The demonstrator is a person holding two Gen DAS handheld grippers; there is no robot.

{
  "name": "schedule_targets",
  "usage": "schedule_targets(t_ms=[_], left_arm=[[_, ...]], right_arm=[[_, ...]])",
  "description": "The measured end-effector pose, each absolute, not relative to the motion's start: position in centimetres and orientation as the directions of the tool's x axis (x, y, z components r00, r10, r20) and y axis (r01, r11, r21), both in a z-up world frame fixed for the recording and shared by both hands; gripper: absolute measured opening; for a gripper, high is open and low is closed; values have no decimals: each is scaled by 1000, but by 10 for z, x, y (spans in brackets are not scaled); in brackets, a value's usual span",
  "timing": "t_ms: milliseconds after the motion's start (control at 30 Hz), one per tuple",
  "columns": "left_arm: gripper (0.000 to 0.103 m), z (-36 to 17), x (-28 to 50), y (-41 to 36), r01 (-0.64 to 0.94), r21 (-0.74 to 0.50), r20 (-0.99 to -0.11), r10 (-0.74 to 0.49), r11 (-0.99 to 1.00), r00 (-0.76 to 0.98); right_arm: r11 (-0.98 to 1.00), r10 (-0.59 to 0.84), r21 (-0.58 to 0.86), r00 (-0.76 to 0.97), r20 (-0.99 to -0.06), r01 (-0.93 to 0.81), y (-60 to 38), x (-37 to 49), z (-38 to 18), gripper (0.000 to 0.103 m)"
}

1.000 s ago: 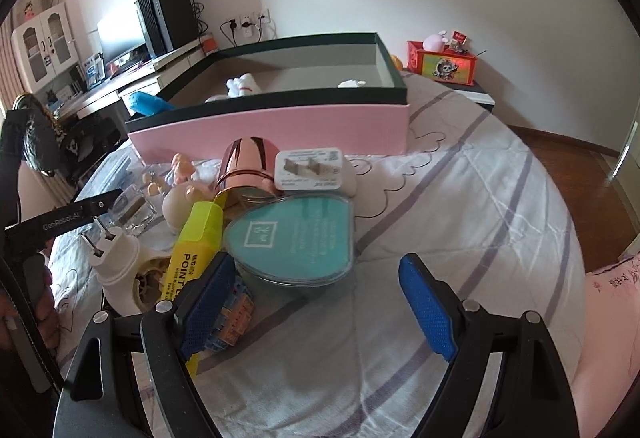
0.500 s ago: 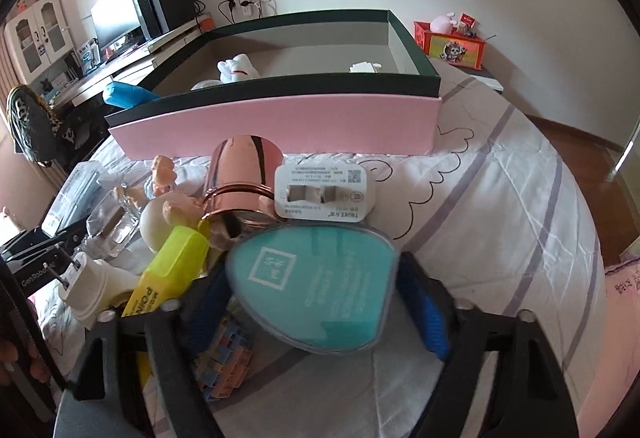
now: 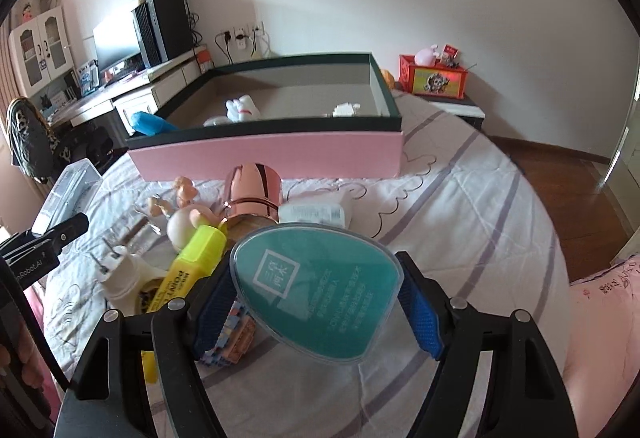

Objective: Organize rigid objects
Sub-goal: 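Lift both held cases and carry them toward the pink box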

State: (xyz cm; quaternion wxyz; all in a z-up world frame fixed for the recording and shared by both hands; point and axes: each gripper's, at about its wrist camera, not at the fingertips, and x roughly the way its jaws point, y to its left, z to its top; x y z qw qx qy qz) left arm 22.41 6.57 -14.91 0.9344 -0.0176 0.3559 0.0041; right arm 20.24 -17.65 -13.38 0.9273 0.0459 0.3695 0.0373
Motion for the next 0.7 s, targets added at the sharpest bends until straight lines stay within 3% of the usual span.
schedule_targets(t_ms=[533, 700], left_arm=[[61, -38, 118, 16, 38, -13, -396, -40, 999, 917], [61, -17, 100, 8, 61, 9, -343, -54, 998, 938]], right_arm=[[989, 135, 105, 920, -367, -103, -157, 110, -23, 77], [989, 145, 88, 933, -329, -123, -149, 97, -8, 77]])
